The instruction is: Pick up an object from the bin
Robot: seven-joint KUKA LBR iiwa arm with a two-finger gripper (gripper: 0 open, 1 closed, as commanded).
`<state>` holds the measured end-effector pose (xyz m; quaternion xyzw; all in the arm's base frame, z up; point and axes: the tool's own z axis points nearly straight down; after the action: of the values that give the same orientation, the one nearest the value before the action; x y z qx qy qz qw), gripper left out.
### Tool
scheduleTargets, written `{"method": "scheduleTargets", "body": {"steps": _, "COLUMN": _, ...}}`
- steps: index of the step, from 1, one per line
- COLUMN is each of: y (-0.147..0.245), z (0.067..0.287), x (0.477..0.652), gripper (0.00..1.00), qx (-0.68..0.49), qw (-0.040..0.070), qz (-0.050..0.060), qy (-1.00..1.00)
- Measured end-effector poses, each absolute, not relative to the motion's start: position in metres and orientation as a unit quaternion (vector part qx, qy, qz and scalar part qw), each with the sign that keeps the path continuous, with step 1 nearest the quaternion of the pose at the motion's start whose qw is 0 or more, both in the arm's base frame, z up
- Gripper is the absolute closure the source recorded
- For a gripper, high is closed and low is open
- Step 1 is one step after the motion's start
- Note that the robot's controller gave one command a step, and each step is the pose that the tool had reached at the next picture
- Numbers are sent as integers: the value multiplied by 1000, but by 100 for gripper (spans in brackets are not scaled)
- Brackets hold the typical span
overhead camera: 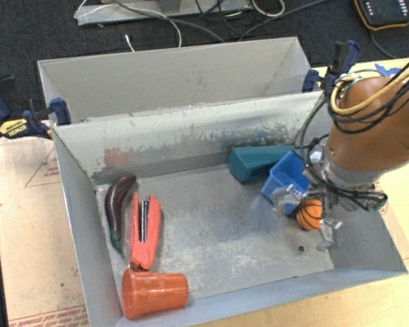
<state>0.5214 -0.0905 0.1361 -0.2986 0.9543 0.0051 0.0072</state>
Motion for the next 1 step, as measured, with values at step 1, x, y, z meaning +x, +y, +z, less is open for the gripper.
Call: {"method": "scheduleTargets", "body": {"steps": 1, "y": -45, "z": 232, "x": 502, "gripper": 0, "qx": -331, "qw": 10, "qz": 4, "qy": 943}}
